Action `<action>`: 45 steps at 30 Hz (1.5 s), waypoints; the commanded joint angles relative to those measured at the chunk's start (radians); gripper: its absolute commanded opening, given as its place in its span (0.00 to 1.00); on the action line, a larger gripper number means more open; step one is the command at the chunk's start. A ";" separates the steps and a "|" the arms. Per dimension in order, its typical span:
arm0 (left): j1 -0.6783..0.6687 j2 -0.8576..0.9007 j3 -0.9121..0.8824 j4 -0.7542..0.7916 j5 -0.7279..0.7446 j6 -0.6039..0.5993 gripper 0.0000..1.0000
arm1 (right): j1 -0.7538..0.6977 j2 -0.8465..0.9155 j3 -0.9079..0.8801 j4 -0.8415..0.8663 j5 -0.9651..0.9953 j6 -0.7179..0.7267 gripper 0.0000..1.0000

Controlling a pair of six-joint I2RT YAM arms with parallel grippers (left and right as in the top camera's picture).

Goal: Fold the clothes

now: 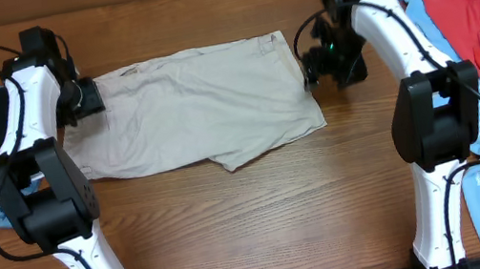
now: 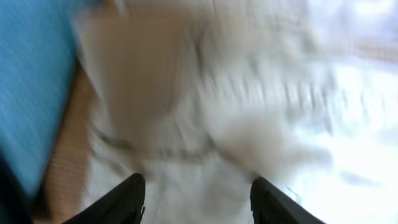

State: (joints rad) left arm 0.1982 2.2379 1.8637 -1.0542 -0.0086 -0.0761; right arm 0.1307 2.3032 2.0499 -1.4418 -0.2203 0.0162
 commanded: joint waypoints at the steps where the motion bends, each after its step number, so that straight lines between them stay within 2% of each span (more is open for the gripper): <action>1: 0.003 -0.051 0.018 -0.117 0.116 -0.019 0.60 | -0.006 -0.020 0.038 -0.019 -0.006 -0.074 0.83; 4: 0.001 -0.051 0.017 -0.196 0.133 -0.029 0.61 | -0.006 0.001 -0.026 0.023 -0.041 -0.108 0.82; 8: -0.004 -0.051 0.017 -0.209 0.140 -0.029 0.63 | -0.006 0.003 -0.198 0.193 -0.151 -0.134 0.81; 10: -0.009 -0.051 0.017 -0.217 0.140 -0.029 0.64 | -0.004 0.003 -0.259 0.235 -0.228 -0.176 0.81; 13: -0.013 -0.051 0.017 -0.235 0.140 -0.030 0.64 | 0.005 0.003 -0.324 0.278 -0.235 -0.178 0.81; 14: -0.016 -0.051 0.017 -0.241 0.140 -0.030 0.64 | 0.011 0.003 -0.338 0.281 -0.239 -0.178 0.78; 15: -0.018 -0.051 0.017 -0.245 0.140 -0.030 0.64 | 0.014 0.003 -0.348 0.281 -0.247 -0.179 0.71; 17: -0.023 -0.051 0.017 -0.249 0.140 -0.030 0.64 | 0.030 0.003 -0.365 0.272 -0.260 -0.183 0.52; 18: -0.026 -0.051 0.017 -0.251 0.140 -0.030 0.64 | 0.035 0.003 -0.366 0.266 -0.260 -0.182 0.41; 19: -0.030 -0.051 0.017 -0.251 0.140 -0.030 0.64 | 0.040 0.003 -0.367 0.262 -0.259 -0.182 0.21; 21: -0.034 -0.051 0.017 -0.251 0.140 -0.030 0.64 | 0.043 0.003 -0.367 0.263 -0.236 -0.180 0.04; 25: -0.042 -0.051 0.017 -0.265 0.140 -0.029 0.64 | 0.000 0.003 -0.365 0.247 -0.026 -0.022 0.04; 29: -0.042 -0.051 0.017 -0.313 0.140 -0.029 0.65 | -0.095 0.003 -0.366 0.193 0.084 0.061 0.04; 30: -0.042 -0.051 0.017 -0.329 0.137 -0.029 0.66 | -0.124 0.003 -0.366 0.182 0.092 0.064 0.04; 31: -0.042 -0.051 0.017 -0.333 0.132 -0.029 0.76 | -0.169 0.003 -0.366 0.172 0.097 0.064 0.04; 32: -0.042 -0.051 0.017 -0.333 0.133 -0.029 0.79 | -0.191 0.003 -0.366 0.167 0.097 0.063 0.04; 35: -0.042 -0.051 0.017 -0.322 0.133 -0.029 0.82 | -0.233 0.003 -0.366 0.156 0.096 0.063 0.04; 39: -0.042 -0.050 0.016 -0.284 0.143 -0.025 0.92 | -0.236 0.003 -0.366 0.160 0.096 0.063 0.04; 45: -0.042 -0.050 0.013 -0.218 0.319 0.069 0.96 | -0.231 0.003 -0.366 0.165 0.096 0.063 0.04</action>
State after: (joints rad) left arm 0.1631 2.2230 1.8671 -1.2953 0.1894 -0.0765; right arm -0.0948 2.2745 1.7027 -1.3037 -0.2638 0.0605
